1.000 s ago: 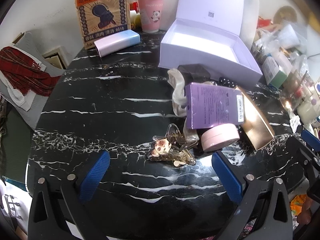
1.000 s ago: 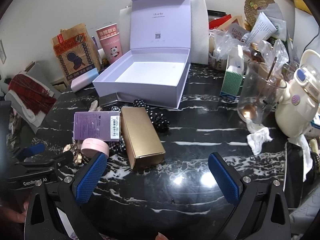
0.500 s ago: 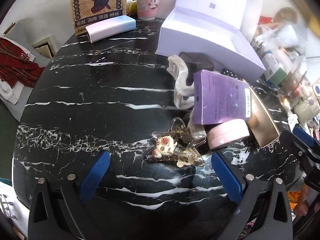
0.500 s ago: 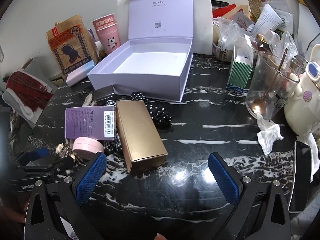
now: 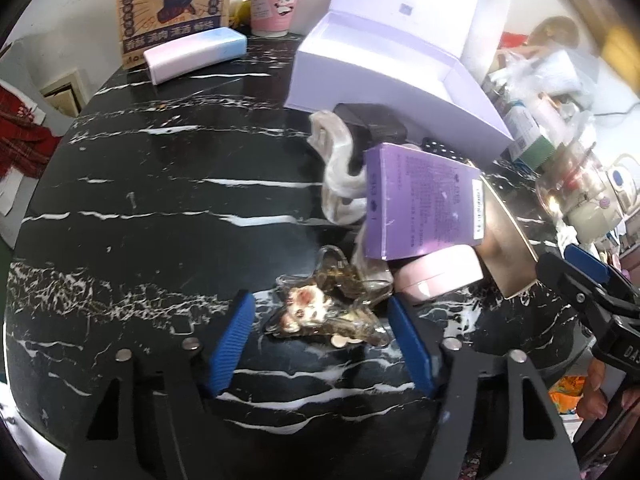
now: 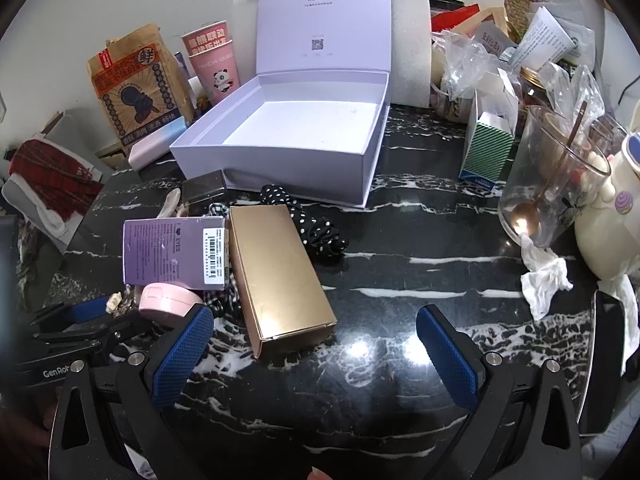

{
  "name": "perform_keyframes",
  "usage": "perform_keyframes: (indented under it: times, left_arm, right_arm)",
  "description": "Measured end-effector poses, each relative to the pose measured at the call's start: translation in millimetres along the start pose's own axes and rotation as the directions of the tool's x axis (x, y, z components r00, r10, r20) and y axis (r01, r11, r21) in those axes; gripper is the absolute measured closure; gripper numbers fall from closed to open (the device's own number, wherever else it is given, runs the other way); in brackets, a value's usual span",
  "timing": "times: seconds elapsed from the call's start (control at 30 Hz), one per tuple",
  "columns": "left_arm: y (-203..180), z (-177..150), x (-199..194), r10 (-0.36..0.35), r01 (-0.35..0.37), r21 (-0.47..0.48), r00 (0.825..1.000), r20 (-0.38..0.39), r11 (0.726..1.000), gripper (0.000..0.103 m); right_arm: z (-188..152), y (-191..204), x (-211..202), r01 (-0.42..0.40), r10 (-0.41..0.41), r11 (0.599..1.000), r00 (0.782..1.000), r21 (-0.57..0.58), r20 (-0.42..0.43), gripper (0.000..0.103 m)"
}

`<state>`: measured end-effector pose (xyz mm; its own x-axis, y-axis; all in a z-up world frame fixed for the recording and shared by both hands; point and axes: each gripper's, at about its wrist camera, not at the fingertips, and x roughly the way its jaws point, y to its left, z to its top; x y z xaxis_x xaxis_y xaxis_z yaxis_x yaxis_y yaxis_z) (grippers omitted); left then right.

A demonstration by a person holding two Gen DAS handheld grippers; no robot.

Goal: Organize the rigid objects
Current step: 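Grasp the clear star hair clip with the left gripper while the right gripper grasps the gold box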

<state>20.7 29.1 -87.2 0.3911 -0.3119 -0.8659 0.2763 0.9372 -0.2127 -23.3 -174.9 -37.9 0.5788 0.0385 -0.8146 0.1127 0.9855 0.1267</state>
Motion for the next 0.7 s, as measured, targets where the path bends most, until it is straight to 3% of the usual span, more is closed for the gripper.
perform_keyframes:
  times: [0.2,0.7]
  left_arm:
    - [-5,-1,1,-0.015,0.015,0.019,1.0,0.009,1.0,0.045]
    - [17,0,-13,0.037,-0.035,-0.053,0.998,0.049,0.998,0.045]
  right_arm:
    - [-1,3,5,0.001,-0.001,1.0,1.0,-0.017,-0.015,0.0]
    - [2,2,24,-0.053,0.053,0.999,0.999,-0.011,-0.01,0.0]
